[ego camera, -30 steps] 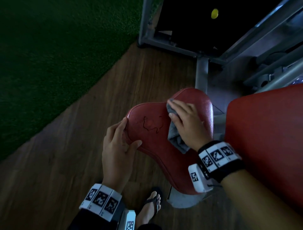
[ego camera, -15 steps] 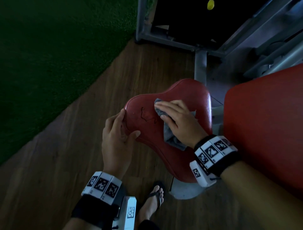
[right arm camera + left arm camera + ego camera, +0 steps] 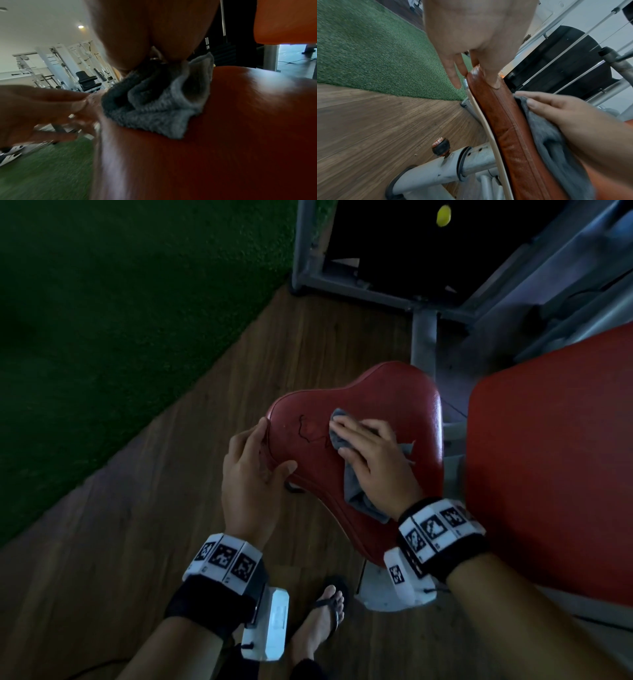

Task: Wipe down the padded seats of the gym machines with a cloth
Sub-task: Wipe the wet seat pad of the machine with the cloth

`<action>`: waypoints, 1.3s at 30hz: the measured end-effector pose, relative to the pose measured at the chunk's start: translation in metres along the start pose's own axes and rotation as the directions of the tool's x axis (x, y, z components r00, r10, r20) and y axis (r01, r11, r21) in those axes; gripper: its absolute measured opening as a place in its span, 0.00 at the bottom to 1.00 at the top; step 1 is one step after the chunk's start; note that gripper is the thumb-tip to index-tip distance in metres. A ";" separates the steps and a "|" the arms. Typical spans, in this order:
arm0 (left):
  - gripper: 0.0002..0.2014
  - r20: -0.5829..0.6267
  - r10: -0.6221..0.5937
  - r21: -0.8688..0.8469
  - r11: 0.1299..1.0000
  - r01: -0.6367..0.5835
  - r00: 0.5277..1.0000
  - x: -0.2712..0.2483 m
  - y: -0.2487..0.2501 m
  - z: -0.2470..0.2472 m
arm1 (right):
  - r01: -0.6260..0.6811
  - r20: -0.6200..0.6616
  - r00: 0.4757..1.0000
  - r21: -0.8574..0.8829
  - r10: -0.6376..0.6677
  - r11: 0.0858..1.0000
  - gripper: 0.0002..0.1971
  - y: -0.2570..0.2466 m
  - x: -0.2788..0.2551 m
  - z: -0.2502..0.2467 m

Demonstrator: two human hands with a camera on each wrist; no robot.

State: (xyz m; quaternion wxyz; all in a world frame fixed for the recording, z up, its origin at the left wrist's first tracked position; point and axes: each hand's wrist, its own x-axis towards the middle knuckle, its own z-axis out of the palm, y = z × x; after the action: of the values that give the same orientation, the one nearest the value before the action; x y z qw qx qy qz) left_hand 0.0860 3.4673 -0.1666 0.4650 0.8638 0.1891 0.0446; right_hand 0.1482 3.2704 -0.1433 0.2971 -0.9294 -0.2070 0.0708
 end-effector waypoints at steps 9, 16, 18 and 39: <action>0.37 -0.005 -0.011 0.023 1.000 0.012 1.000 -0.001 0.002 -0.001 | 0.004 -0.005 1.000 -0.069 -0.004 0.998 0.22 -0.020 -0.043 0.020; 0.37 0.007 -0.030 0.007 1.000 0.030 1.000 -0.002 0.007 -0.003 | -0.091 -0.056 0.994 -0.032 0.089 0.995 0.22 -0.030 -0.029 0.027; 0.37 0.021 -0.040 0.011 0.999 0.039 0.999 -0.001 0.009 -0.004 | -0.050 -0.016 0.999 -0.101 0.049 0.994 0.23 -0.030 -0.046 0.027; 0.30 0.210 0.264 0.321 0.891 -0.321 0.941 -0.057 0.059 0.013 | -0.531 -0.181 0.773 0.342 0.608 0.776 0.25 0.022 -0.108 -0.006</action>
State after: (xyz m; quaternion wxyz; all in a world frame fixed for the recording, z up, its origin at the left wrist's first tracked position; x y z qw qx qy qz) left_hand 0.0537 3.4066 -0.1200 0.3052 0.9519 0.0234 0.0103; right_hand 0.0602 3.2048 -0.1503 0.4118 -0.8984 0.1433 0.0532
